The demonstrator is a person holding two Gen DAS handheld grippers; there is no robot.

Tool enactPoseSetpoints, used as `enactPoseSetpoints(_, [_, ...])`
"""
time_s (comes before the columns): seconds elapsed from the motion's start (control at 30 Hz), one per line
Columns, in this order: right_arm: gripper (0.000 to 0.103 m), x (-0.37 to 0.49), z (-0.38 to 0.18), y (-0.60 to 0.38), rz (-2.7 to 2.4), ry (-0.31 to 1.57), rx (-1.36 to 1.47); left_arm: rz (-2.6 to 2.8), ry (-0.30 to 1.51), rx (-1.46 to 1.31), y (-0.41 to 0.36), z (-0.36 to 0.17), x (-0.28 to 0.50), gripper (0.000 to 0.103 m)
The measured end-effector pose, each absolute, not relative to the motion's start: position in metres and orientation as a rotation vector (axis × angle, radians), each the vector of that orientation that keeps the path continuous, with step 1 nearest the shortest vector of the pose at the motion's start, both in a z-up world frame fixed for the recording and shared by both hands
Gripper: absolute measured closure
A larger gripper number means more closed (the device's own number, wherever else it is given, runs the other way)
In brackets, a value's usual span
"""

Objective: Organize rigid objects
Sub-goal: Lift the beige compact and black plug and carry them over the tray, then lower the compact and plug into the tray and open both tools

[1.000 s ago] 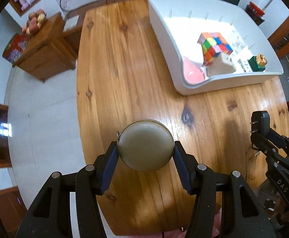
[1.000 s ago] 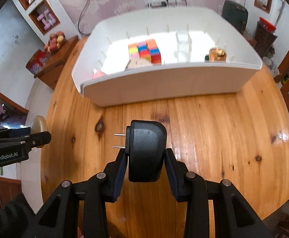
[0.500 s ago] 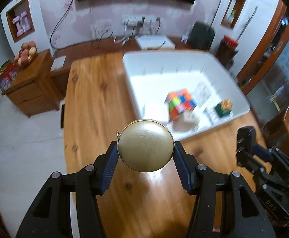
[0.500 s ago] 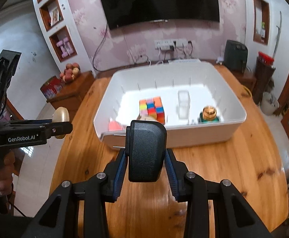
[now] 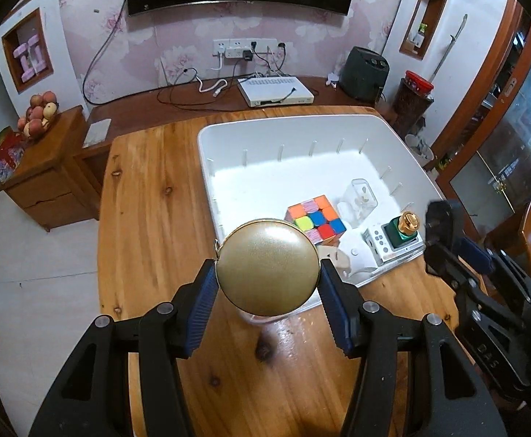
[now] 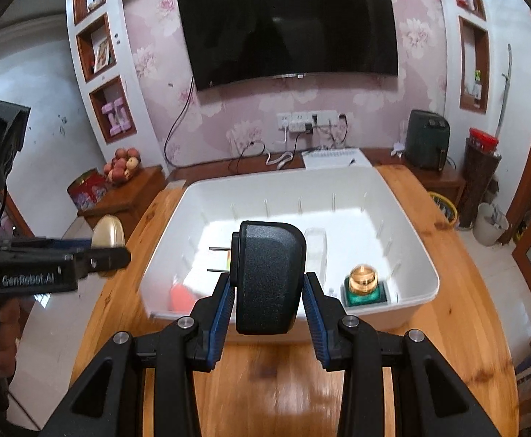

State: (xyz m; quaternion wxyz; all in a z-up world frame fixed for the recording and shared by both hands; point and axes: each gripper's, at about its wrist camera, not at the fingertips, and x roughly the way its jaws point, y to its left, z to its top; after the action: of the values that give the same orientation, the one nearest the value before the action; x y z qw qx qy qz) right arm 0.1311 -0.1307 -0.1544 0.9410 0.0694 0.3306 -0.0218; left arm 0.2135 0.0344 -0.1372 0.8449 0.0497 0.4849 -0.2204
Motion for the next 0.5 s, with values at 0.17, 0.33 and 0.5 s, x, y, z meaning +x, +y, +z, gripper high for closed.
enactPoseSetpoints(0.17, [0.064,0.149,-0.169,-0.143,-0.058,0.662,0.167,-0.47,1.056,0.147,0.013,-0.145,0.225,0.044])
enactPoseSetpoints(0.33, [0.064,0.163,-0.182,-0.151,-0.057,0.675,0.187,-0.483,1.08,0.192,-0.007,-0.151,0.236,0.044])
enactPoseSetpoints(0.5, [0.064,0.172,-0.19,-0.151,-0.043,0.705,0.188,-0.476,1.115,0.21,-0.017,-0.16,0.243,0.044])
